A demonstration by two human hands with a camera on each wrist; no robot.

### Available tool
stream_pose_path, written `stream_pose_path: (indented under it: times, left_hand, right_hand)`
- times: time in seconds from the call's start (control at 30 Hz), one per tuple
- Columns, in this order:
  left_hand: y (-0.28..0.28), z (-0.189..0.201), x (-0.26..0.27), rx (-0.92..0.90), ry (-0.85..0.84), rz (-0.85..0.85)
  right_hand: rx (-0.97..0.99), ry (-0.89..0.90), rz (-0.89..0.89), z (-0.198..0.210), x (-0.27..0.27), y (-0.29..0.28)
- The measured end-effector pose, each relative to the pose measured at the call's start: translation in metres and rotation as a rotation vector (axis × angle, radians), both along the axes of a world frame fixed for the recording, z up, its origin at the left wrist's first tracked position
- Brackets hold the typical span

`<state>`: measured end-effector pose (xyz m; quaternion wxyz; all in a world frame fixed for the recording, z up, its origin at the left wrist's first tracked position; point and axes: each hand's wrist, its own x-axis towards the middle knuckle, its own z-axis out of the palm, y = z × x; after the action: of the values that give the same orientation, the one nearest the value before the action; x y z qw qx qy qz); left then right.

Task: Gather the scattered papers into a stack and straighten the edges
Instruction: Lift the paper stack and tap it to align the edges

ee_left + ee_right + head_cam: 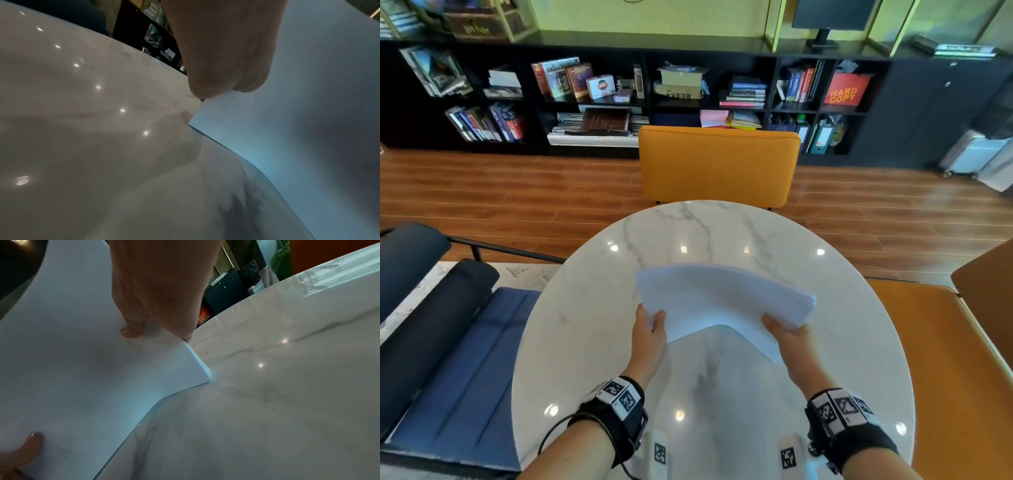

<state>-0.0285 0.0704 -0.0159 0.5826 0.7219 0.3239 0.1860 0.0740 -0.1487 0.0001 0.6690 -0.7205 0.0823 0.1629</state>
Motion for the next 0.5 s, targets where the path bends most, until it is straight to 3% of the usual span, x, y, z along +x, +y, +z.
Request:
stream_pose_path:
  times: [0.13,0.23,0.3,0.4,0.5]
  left_hand:
    - [0.004,0.020,0.004,0.098,0.022,0.047]
    - [0.012,0.054,0.010,0.314,0.029,-0.043]
    - [0.019,0.084,0.018,0.459,0.035,-0.123]
    - [0.026,0.122,0.033,0.696,-0.024,-0.288]
    - [0.023,0.148,0.045,0.938,-0.092,-0.420]
  right_hand:
    - [-0.012,-0.041,0.025,0.002,0.005,-0.003]
    - [-0.010,-0.167,-0.012,0.013,0.018,-0.008]
    - [-0.144,-0.299,-0.031,0.030,0.029,-0.009]
    - [-0.255,-0.530,0.153,0.068,0.032,0.000]
    - [-0.148,-0.533,0.337,0.094,0.032,0.019]
